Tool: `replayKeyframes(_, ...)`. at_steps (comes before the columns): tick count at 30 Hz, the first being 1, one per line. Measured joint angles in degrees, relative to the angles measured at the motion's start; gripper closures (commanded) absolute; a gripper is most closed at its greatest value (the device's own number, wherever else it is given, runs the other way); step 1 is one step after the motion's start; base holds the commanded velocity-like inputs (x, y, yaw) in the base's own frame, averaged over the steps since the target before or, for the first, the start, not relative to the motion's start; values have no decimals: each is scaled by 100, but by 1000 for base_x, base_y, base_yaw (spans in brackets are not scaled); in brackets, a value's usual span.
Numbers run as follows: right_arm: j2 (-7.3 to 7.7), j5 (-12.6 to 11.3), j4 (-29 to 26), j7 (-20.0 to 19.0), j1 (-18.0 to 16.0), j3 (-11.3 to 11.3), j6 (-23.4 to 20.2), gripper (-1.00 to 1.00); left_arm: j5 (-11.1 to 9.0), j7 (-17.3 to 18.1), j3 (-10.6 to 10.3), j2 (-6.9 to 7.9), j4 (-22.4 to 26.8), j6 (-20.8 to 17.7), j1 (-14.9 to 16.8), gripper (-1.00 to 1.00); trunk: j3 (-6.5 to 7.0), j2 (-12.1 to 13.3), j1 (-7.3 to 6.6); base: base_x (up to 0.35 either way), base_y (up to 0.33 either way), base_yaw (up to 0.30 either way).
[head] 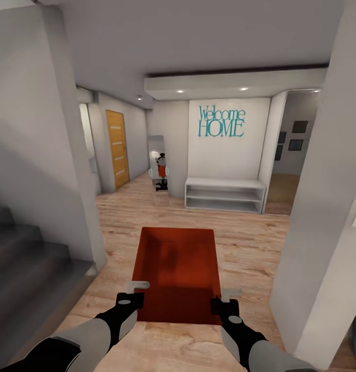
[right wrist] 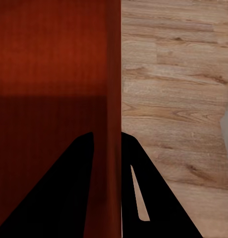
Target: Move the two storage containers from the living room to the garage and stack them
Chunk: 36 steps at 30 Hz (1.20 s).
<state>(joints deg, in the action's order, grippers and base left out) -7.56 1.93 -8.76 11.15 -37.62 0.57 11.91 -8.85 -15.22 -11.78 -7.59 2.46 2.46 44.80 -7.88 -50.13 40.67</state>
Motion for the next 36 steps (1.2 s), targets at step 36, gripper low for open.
replayKeyframes(36, -1, 0, 0, 2, 0, 1, 0, 100, 0, 2, 0, 1, 0, 0, 0, 100, 0, 0, 0, 325, 0, 0)
